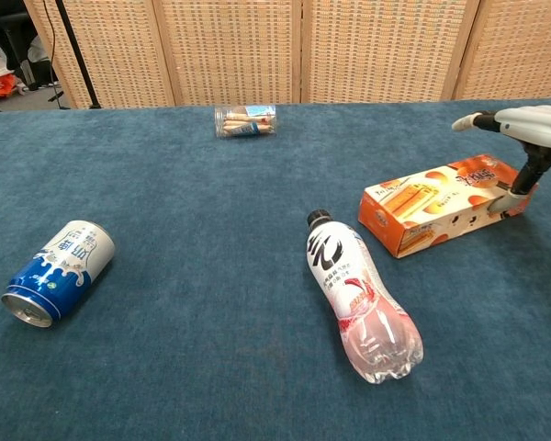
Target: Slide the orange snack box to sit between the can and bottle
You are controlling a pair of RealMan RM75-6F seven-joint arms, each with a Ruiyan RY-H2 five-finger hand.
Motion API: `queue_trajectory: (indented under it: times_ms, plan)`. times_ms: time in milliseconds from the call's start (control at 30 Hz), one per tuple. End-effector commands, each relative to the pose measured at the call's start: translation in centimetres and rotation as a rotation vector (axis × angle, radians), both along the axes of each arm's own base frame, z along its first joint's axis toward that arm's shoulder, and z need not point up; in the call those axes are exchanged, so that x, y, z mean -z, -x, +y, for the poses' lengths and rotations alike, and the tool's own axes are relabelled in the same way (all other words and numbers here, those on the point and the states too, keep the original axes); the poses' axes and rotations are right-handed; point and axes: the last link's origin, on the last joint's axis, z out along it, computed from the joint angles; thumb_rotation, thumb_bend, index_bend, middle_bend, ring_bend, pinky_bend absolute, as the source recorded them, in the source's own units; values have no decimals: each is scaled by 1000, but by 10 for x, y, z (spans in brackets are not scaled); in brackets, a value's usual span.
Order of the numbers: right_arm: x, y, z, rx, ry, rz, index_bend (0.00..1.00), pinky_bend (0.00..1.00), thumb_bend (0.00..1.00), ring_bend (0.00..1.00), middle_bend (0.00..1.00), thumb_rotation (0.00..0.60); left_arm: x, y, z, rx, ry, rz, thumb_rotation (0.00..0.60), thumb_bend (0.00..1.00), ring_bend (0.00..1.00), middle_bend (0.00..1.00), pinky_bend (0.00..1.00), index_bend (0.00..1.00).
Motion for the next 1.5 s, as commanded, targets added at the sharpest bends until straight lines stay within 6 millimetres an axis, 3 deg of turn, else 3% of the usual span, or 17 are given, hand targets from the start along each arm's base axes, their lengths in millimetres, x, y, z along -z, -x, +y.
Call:
queue_trajectory:
  times_ms: [33,333,567,767,933,967,1033,1100,1167,1200,1333,1500]
  plan:
    - [8,-15,-13,23,15,-50,0,0,0,0,0,600,0,1,3,-7,3,1,600,0,0,0,0,0]
    - [33,-48,-36,130,27,-181,0,0,0,0,0,600,1,5,12,-39,18,-4,600,0,0,0,0,0]
    - [43,-74,-45,116,42,-212,0,0,0,0,0,600,0,7,15,-51,17,-10,600,0,0,0,0,0]
    - [39,-85,-45,87,48,-217,0,0,0,0,0,600,-1,8,15,-52,15,-12,600,0,0,0,0,0]
    - [18,-81,-36,78,35,-220,0,0,5,0,0,600,-2,8,15,-52,17,-14,600,0,0,0,0,0]
    - [14,-80,-35,84,30,-225,0,0,44,0,0,600,-2,9,15,-52,17,-14,600,0,0,0,0,0]
    - [1,-76,-31,104,27,-253,0,0,268,0,0,600,-2,9,15,-52,19,-16,600,0,0,0,0,0]
    - [-12,-70,-26,136,20,-300,2,3,688,0,1,600,-2,8,15,-50,20,-18,600,0,0,0,0,0]
    - [-27,-63,-22,184,0,-362,22,36,928,0,7,600,-2,8,14,-45,20,-18,600,0,0,0,0,0]
    - [-33,-58,-21,209,-4,-390,49,84,994,0,21,600,-2,7,14,-42,20,-18,600,0,0,0,0,0]
    - [-49,-35,-21,307,-16,-436,109,248,1000,7,74,600,-2,6,13,-33,21,-13,600,0,0,0,0,0]
    - [-49,-18,-25,375,-35,-434,131,288,1000,44,128,600,-3,5,13,-29,18,-13,600,0,0,0,0,0]
